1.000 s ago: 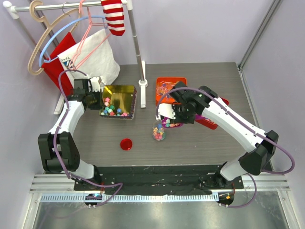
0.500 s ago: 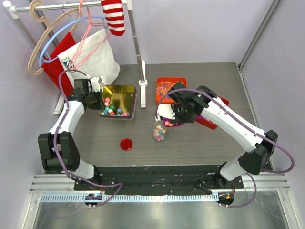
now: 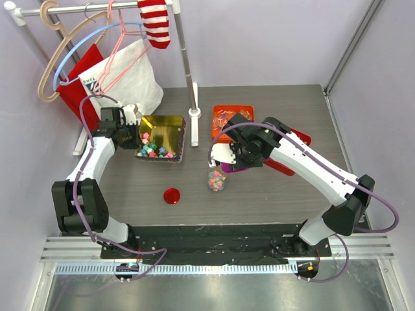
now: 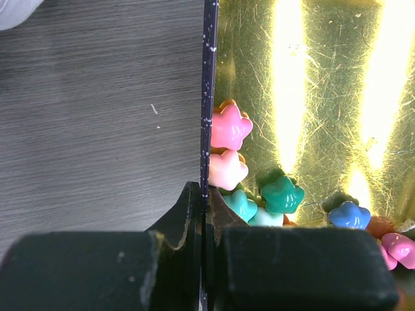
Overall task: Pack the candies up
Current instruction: Place the fake candies in the packing bottle.
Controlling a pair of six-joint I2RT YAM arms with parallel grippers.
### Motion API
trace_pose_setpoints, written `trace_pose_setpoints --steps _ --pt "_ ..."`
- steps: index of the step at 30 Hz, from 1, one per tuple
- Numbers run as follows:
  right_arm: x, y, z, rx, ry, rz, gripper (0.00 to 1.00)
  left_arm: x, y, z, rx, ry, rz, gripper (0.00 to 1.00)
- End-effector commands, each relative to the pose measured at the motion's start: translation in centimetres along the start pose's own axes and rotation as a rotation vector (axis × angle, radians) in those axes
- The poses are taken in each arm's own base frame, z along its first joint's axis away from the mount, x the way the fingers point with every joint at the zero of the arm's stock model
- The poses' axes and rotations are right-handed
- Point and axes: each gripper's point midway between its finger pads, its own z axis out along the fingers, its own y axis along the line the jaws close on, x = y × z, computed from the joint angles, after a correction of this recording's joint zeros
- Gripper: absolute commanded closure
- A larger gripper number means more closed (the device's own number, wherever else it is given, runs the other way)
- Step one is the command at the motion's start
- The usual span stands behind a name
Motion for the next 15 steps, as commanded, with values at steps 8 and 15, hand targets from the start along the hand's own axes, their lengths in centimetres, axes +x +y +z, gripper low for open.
trace_pose_setpoints --steps 8,15 --pt "-0.7 -2.4 -2.5 0.121 -0.009 -0.009 0.99 -2.0 0.3 0.0 -0.006 -0.069 0.024 1.0" --pt "-1.7 -4.1 -3.2 0.15 -0.102 0.055 0.99 -0.7 2.7 1.6 -0.105 -0.017 0.056 1.0"
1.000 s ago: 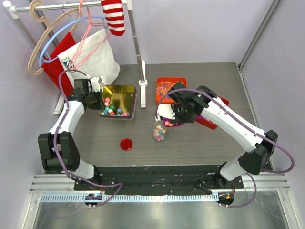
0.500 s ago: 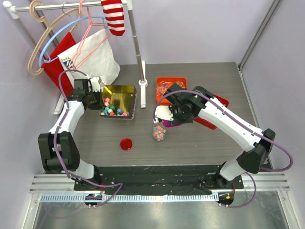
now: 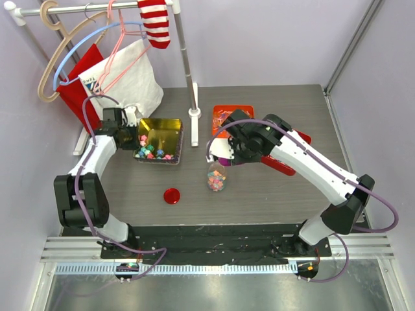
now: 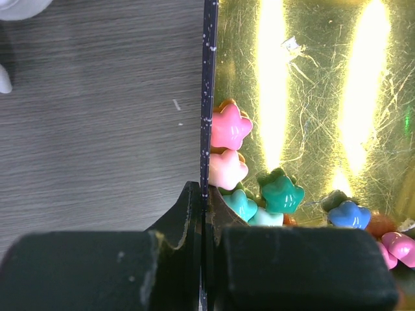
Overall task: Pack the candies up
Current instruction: Place the fake candies in the packing bottle.
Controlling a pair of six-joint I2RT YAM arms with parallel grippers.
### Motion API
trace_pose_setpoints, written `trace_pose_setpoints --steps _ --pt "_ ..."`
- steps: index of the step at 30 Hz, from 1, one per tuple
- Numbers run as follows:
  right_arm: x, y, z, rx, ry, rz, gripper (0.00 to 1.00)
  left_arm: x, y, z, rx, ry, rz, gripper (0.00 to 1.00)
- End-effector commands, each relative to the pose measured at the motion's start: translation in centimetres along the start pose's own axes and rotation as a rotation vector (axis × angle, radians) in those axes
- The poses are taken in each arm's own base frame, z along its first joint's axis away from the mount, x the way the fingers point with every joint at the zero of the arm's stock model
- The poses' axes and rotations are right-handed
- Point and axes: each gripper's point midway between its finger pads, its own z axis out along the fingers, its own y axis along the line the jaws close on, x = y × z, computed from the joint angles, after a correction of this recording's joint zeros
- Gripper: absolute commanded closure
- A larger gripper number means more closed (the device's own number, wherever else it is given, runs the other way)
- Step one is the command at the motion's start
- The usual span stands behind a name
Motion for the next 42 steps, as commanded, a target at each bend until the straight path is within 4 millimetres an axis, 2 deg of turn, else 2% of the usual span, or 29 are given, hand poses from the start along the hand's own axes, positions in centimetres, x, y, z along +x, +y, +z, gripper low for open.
trace_pose_setpoints --steps 1,5,12,17,21,25,32,36,37,39,40,42 --pt "-1.1 -2.8 -2.1 0.087 -0.103 0.066 0.99 -0.8 1.4 1.2 -0.052 -0.028 0.032 1.0" --pt "-1.4 -4.1 -2.2 0.1 -0.152 0.104 0.99 0.6 1.9 2.5 -0.069 0.015 0.027 1.0" --pt "-3.5 -4.3 -1.2 0.064 -0.263 0.16 0.99 2.0 1.8 4.3 -0.083 0.059 0.043 1.0" --pt "-4.8 -5.1 -0.2 0.091 -0.326 0.206 0.99 2.5 1.5 4.9 -0.092 0.073 0.061 1.0" --pt "-5.4 -5.5 0.7 0.118 -0.362 0.242 0.99 3.5 2.0 5.6 -0.119 0.112 0.069 1.0" --pt "-6.4 -6.4 0.6 0.154 -0.424 0.279 0.99 4.1 2.2 6.1 -0.124 0.138 0.067 1.0" --pt "-7.4 -6.8 0.4 0.184 -0.504 0.336 0.99 3.9 2.1 6.0 -0.12 0.147 0.075 0.99" --pt "-8.0 -6.8 0.6 0.187 -0.543 0.362 0.99 3.7 1.9 5.7 -0.109 0.154 0.087 0.85" --pt "-8.2 -6.7 0.5 0.185 -0.556 0.375 0.99 3.2 2.0 5.5 -0.108 0.148 0.09 0.74" --pt "-8.4 -7.0 0.8 0.196 -0.57 0.392 0.99 2.9 1.9 4.9 -0.11 0.144 0.098 0.66" --pt "-8.5 -6.9 0.9 0.196 -0.574 0.398 0.99 2.3 2.0 4.6 -0.113 0.13 0.108 0.58" --pt "-8.6 -7.2 1.1 0.206 -0.583 0.418 0.99 1.3 2.0 3.6 -0.122 0.106 0.118 0.53"
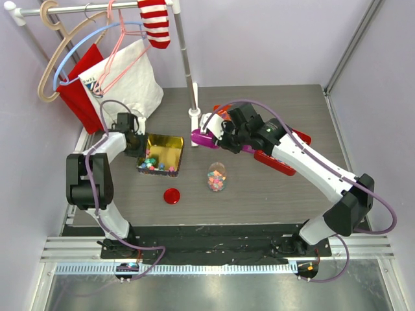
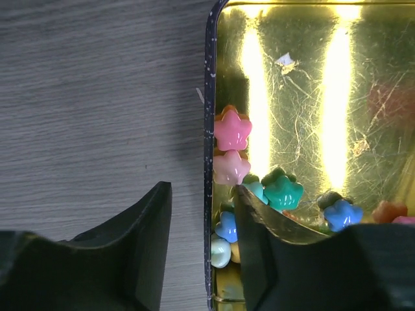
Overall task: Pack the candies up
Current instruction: Place the fake candies in the packing bottle, then adjust the spatula.
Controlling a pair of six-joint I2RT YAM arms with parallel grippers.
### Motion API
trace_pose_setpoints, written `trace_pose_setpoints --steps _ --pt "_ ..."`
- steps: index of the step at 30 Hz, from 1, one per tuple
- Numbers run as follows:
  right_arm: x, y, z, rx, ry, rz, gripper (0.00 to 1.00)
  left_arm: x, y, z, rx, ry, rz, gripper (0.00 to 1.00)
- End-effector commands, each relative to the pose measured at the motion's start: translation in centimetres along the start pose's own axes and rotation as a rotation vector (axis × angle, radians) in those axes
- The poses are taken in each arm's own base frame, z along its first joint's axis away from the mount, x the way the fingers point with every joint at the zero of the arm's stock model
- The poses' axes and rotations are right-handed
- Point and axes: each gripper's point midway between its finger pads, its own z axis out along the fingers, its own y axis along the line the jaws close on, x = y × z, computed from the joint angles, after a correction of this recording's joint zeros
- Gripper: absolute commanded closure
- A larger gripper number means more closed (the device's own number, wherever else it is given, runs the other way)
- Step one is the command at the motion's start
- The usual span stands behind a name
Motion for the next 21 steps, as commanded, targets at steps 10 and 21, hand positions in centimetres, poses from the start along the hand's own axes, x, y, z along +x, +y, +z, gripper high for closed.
trace_pose_setpoints --steps 10,21 --pt "-2.3 -2.8 -0.1 0.177 -0.146 0.105 0.99 -11.0 -4.1 -12.6 0.229 -0.336 0.088 0.27" --pt "-2.6 -2.5 0.8 0.181 -0.173 0.141 0.99 -10.6 -19.3 -17.2 0.978 -0.251 0.233 0.3"
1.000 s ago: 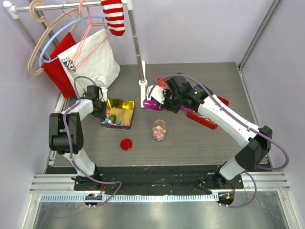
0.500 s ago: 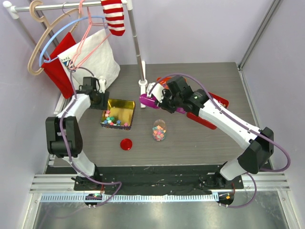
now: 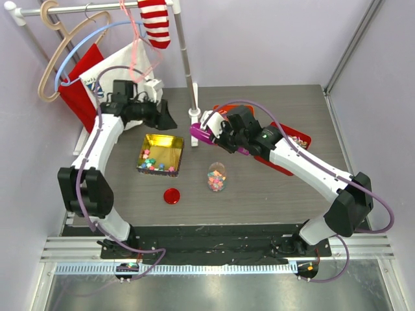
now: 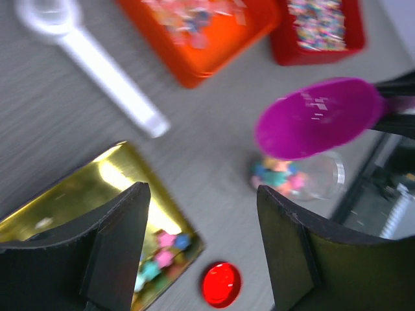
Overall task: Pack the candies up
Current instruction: Adjust the spatula.
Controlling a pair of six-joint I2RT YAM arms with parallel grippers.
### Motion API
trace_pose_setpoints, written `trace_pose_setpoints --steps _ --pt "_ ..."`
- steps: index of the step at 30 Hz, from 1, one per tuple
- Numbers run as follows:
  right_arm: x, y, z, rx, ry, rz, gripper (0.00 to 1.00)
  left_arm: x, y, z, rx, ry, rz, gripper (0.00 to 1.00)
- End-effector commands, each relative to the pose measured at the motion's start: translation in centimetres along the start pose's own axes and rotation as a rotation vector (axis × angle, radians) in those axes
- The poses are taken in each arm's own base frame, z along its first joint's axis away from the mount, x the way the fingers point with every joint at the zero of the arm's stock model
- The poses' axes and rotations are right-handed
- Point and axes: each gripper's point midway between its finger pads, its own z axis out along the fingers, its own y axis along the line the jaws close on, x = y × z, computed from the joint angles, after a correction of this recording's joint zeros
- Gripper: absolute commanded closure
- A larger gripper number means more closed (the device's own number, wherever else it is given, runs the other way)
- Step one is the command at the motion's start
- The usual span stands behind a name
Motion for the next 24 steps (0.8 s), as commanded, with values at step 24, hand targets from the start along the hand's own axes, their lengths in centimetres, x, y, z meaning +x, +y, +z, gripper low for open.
trace_pose_setpoints --steps 24 --pt "-1.6 -0.6 -1.0 0.1 -0.081 -0.017 0.99 4.0 -6.9 5.3 0.357 0.074 -0.154 0.34"
